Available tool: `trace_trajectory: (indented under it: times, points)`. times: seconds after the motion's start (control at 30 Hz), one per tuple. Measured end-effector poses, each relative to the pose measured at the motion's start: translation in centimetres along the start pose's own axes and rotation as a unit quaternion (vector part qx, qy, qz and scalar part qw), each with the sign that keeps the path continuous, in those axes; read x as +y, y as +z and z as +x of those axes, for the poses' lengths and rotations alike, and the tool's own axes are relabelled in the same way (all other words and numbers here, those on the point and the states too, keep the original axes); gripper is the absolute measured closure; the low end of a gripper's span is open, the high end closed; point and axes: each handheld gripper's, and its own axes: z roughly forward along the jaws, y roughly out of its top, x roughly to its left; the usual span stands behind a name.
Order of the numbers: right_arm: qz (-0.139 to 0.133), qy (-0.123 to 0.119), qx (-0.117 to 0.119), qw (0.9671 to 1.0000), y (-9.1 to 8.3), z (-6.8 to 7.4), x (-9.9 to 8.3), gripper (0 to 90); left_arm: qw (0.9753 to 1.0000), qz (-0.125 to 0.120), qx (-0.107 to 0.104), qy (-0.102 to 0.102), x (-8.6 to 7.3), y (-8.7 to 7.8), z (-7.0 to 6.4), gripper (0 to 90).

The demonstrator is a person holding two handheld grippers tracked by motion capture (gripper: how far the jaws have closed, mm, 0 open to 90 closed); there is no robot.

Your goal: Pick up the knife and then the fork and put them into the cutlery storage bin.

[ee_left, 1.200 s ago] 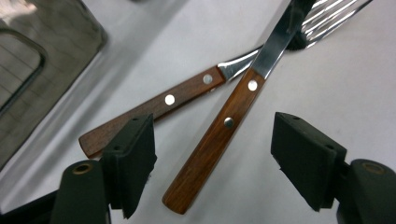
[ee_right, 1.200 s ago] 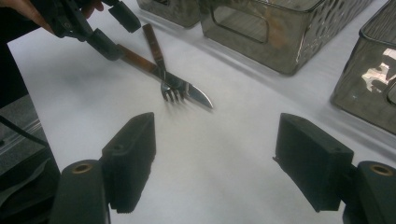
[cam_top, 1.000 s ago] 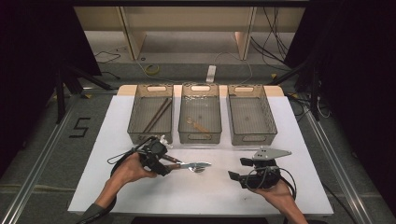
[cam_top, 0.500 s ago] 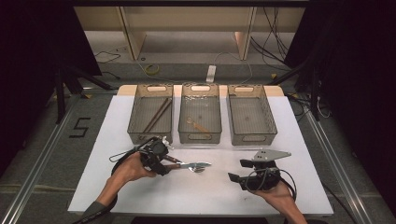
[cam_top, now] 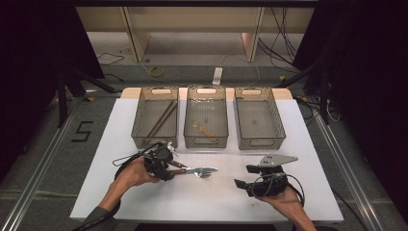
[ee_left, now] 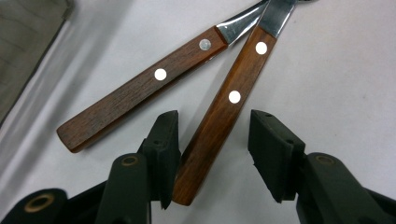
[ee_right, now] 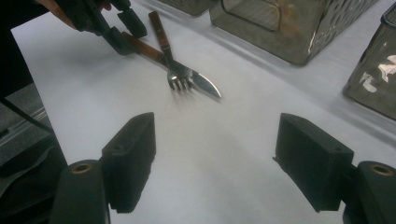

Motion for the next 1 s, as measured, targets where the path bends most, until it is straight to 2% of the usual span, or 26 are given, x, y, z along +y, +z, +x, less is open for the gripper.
trace_trajectory:
  times: [0.07, 0.33, 0.7, 1.0]
  points:
    - [0.001, 0.000, 0.000, 1.0000, -0.02, 0.00, -0.01, 29.5, 1.0000, 0.002, 0.002, 0.008, 0.00, 0.06, -0.05, 54.6]
    - [0.004, -0.005, 0.001, 1.0000, 0.09, 0.07, 0.00, 29.6, 0.9999, 0.005, 0.001, 0.010, -0.03, 0.08, -0.08, 60.6]
    - [0.010, -0.009, 0.001, 0.9999, 0.17, 0.08, 0.01, 29.7, 0.9987, 0.006, -0.001, 0.050, -0.17, -0.01, -0.55, 70.7]
    - [0.013, -0.009, 0.003, 0.9999, 0.21, 0.16, 0.07, 29.8, 0.9982, -0.001, -0.001, 0.059, -0.37, -0.04, -0.70, 74.6]
